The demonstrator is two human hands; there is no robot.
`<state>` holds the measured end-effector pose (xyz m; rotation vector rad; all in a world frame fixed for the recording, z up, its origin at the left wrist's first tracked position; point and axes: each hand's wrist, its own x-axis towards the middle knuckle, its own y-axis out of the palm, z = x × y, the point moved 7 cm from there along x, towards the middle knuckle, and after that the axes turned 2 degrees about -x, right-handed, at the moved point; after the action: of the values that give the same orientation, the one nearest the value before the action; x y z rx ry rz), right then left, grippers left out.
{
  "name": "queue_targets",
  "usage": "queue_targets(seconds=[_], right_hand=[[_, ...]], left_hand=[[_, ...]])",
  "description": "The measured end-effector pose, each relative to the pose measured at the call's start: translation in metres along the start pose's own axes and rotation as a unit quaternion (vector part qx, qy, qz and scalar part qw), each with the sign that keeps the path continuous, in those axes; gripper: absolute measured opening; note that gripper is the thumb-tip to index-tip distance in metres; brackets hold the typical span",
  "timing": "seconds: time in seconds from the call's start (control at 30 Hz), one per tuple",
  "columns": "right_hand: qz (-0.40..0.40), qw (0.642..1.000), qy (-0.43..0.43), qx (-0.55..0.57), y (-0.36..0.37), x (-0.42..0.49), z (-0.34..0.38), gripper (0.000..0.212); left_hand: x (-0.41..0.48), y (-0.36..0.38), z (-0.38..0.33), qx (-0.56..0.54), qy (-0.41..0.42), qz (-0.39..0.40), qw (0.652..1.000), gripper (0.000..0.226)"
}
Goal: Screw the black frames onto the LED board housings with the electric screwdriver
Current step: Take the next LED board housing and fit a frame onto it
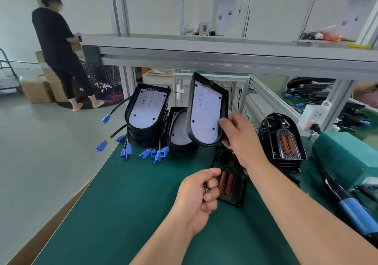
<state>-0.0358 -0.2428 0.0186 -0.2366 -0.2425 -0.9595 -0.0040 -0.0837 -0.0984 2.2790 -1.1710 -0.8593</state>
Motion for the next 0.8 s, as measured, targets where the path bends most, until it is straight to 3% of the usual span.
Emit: queue_targets(seconds=[0.13, 0.23, 0.33, 0.47, 0.67, 0.8], right_hand=[[-0.001, 1.0, -0.012, 0.026, -0.024, -0.039, 0.012, 0.039], [-0.009, 1.0, -0.015, 0.024, -0.042, -0.072, 0.012, 0.039], [-0.008, 0.999, -0.009, 0.047, -0.057, -0.105, 0.01, 0.032], [0.023, 0.993, 0.027, 0.114, -0.067, -0.15, 0.006, 0.03], [0.013, 0.976, 0.116, 0.183, -0.086, -0.21, -0.01, 0.051], [0.0, 0.97, 0.159, 0.184, -0.098, -0.232, -0.02, 0.041]], left_hand=[[-0.002, 0.002, -0.006, 0.034, 0.039, 0.014, 0.999, 0.028], [-0.007, 0.01, -0.016, 0.051, 0.074, 0.051, 0.995, 0.013], [-0.01, 0.013, -0.02, 0.063, 0.092, 0.058, 0.992, 0.027], [-0.011, 0.014, -0.014, 0.031, 0.055, 0.068, 0.996, 0.025], [-0.008, 0.009, -0.012, -0.041, -0.006, 0.083, 0.996, 0.051], [-0.004, 0.0, -0.012, -0.058, -0.039, 0.057, 0.996, 0.034]])
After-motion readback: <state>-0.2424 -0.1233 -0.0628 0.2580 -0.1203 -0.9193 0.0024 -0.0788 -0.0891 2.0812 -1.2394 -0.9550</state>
